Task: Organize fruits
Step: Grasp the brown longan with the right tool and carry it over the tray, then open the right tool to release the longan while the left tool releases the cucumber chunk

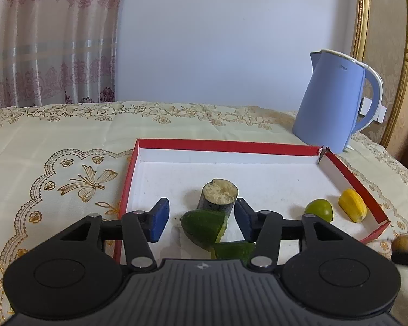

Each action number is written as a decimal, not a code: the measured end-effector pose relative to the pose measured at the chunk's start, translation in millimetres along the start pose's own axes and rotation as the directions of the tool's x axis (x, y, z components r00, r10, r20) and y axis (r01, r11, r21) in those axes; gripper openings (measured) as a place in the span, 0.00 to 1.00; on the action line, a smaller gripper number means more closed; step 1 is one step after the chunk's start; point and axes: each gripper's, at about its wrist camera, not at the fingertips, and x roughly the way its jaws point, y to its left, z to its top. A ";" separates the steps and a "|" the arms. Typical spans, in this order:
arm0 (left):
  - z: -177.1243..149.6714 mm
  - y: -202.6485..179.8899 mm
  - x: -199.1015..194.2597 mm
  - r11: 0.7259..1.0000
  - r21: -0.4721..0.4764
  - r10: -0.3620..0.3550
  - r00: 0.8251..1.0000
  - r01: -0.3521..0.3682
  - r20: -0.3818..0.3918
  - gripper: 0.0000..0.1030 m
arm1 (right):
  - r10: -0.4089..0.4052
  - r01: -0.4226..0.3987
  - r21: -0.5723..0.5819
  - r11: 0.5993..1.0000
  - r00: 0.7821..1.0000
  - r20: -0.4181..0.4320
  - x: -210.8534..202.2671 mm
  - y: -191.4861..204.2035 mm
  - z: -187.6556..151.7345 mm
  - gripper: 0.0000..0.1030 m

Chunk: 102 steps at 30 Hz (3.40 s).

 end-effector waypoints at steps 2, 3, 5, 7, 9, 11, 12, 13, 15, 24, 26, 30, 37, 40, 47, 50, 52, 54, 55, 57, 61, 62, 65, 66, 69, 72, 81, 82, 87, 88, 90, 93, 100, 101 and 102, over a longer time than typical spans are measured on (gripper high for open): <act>0.6 0.1 0.0 1.000 -0.003 -0.001 1.000 0.001 0.001 0.51 | -0.003 0.003 -0.004 1.000 1.000 0.025 0.7 -1.0 12.9 0.23; 0.5 0.0 0.0 1.000 -0.002 -0.001 1.000 0.001 0.001 0.51 | -0.002 0.002 -0.005 1.000 0.999 0.035 2.9 -1.5 20.3 0.23; 0.4 -0.3 -0.2 1.000 -0.001 -0.002 1.000 0.002 0.002 0.51 | -0.005 0.005 -0.004 1.000 0.998 0.055 9.8 -2.0 33.6 0.23; 0.4 -0.1 -0.4 1.000 -0.002 -0.002 1.000 0.002 0.003 0.51 | -0.009 0.010 -0.002 1.000 0.998 0.066 18.3 -3.2 46.2 0.23; 0.6 0.7 -0.7 1.000 -0.006 -0.003 1.000 0.003 0.003 0.51 | -0.006 0.007 -0.010 1.000 0.997 0.078 23.4 -3.1 57.2 0.23; 0.8 0.8 -0.8 1.000 -0.007 -0.003 1.000 0.003 0.003 0.51 | -0.005 0.007 -0.016 1.000 0.995 0.097 24.3 -1.7 66.3 0.23; 1.0 0.6 -1.0 1.000 -0.007 -0.004 1.000 0.004 0.004 0.51 | -0.005 0.006 -0.016 1.000 0.994 0.110 23.8 -2.2 71.0 0.23; 1.1 0.2 -1.2 1.000 -0.006 -0.006 1.000 0.006 0.005 0.51 | -0.005 0.006 -0.012 1.000 0.993 0.121 23.9 -2.9 74.7 0.23; 1.0 0.2 -1.6 1.000 -0.005 -0.006 1.000 0.006 0.005 0.51 | -0.004 0.004 0.004 1.000 0.993 0.119 31.1 -6.6 79.1 0.23; 1.2 0.5 -1.2 1.000 -0.004 -0.008 1.000 0.008 0.003 0.51 | -0.015 0.013 0.059 0.998 0.999 0.033 91.8 -14.9 62.1 0.23; 1.3 0.6 -1.0 1.000 -0.004 -0.009 1.000 0.009 0.002 0.51 | -0.018 0.016 0.067 0.998 1.000 0.022 100.1 -16.0 59.3 0.23; 1.1 0.6 -0.6 1.000 -0.004 -0.011 1.000 0.011 -0.001 0.51 | -0.030 0.030 0.084 0.996 1.000 -0.003 113.6 -21.5 52.2 0.23; 0.7 -0.5 0.5 1.000 -0.001 -0.013 1.000 0.013 -0.005 0.51 | -0.020 0.021 0.068 0.997 1.000 -0.015 126.1 -15.6 46.6 0.23; 0.8 -0.9 0.8 1.000 0.000 -0.013 1.000 0.013 -0.006 0.51 | -0.016 0.016 0.068 0.998 1.000 -0.010 127.7 -13.1 45.6 0.23; 0.2 -1.4 1.7 1.000 0.001 -0.014 1.000 0.014 -0.010 0.51 | -0.018 0.018 0.060 0.998 1.000 -0.010 127.7 -10.5 44.3 0.23; 0.1 -1.6 1.9 1.000 0.001 -0.014 1.000 0.014 -0.009 0.51 | -0.019 0.019 0.059 0.998 1.000 -0.011 127.2 -10.2 44.2 0.23; 0.2 -1.3 1.8 1.000 0.002 -0.014 1.000 0.014 -0.010 0.51 | -0.019 0.019 0.060 0.998 1.000 -0.011 126.5 -10.2 44.4 0.23; 0.1 -1.3 1.6 1.000 0.001 -0.014 1.000 0.014 -0.010 0.51 | -0.021 0.021 0.057 0.998 1.000 -0.011 125.0 -9.9 43.9 0.23; 0.1 -1.3 1.7 1.000 0.002 -0.014 1.000 0.014 -0.010 0.51 | -0.022 0.022 0.055 0.998 1.000 -0.010 123.8 -9.2 43.8 0.23; 0.1 -1.3 1.7 1.000 0.003 -0.014 1.000 0.014 -0.011 0.51 | -0.025 0.025 0.049 0.998 1.000 -0.005 120.5 -8.2 43.6 0.23; 0.1 -1.2 1.8 1.000 0.004 -0.014 1.000 0.014 -0.011 0.51 | -0.031 0.029 0.048 0.998 0.999 0.032 107.5 -6.0 43.4 0.30; 0.1 -1.2 1.8 1.000 0.005 -0.013 1.000 0.014 -0.012 0.51 | -0.034 0.032 0.049 0.998 0.998 0.050 102.1 -5.3 42.6 0.37; 0.2 -1.3 1.6 1.000 0.006 -0.014 1.000 0.014 -0.011 0.51 | -0.059 0.052 0.061 0.997 0.991 0.122 80.1 -5.0 39.9 0.67; 0.2 -1.2 1.7 1.000 0.007 -0.014 1.000 0.014 -0.012 0.51 | -0.066 0.058 0.062 0.996 0.987 0.145 72.2 -5.1 38.5 0.75; 0.0 -1.4 1.9 1.000 0.008 -0.013 1.000 0.013 -0.012 0.51 | -0.069 0.055 0.079 0.995 0.980 0.186 49.0 -7.3 32.3 0.79; -0.1 -2.0 2.5 1.000 0.011 -0.011 1.000 0.011 -0.014 0.51 | -0.072 0.048 0.114 0.992 0.974 0.216 25.5 -8.6 20.7 0.93; -2.2 -3.5 0.8 1.000 0.024 0.011 1.000 -0.011 0.010 0.63 | -0.285 0.196 0.257 0.946 0.881 0.378 -30.4 -9.6 -25.5 1.00; -2.7 -3.2 -0.2 1.000 0.023 0.014 1.000 -0.014 0.019 0.64 | -0.286 0.184 0.279 0.942 0.877 0.386 -32.5 -13.0 -27.2 1.00; -2.4 -1.8 -8.5 0.997 0.013 0.075 0.996 -0.075 0.048 0.82 | -0.299 0.148 0.425 0.893 0.901 0.314 -26.6 -42.8 -29.4 1.00; -2.1 -2.4 -14.1 0.996 0.017 0.087 0.995 -0.088 0.058 0.82 | -0.296 0.136 0.445 0.885 0.902 0.313 -27.4 -47.2 -31.9 1.00; -4.3 -5.9 -29.8 0.993 0.045 0.109 0.991 -0.112 0.079 0.82 | -0.287 0.107 0.485 0.868 0.905 0.314 -27.6 -56.1 -35.3 1.00; -18.0 -15.2 -53.5 0.981 0.117 0.146 0.986 -0.155 0.081 0.92 | -0.270 0.078 0.507 0.858 0.909 0.317 -25.7 -61.5 -40.0 1.00; -70.2 -52.2 -90.1 0.933 0.288 0.217 0.976 -0.213 0.021 0.95 | -0.228 0.026 0.508 0.861 0.913 0.339 -25.5 -63.5 -43.1 1.00; -73.3 -58.9 -95.2 0.925 0.308 0.224 0.974 -0.224 0.036 0.95 | -0.222 0.020 0.506 0.862 0.913 0.341 -25.3 -63.4 -43.4 1.00; -75.4 -64.3 -99.7 0.922 0.319 0.219 0.975 -0.222 0.046 0.95 | -0.216 0.015 0.504 0.863 0.914 0.342 -26.3 -62.6 -43.8 1.00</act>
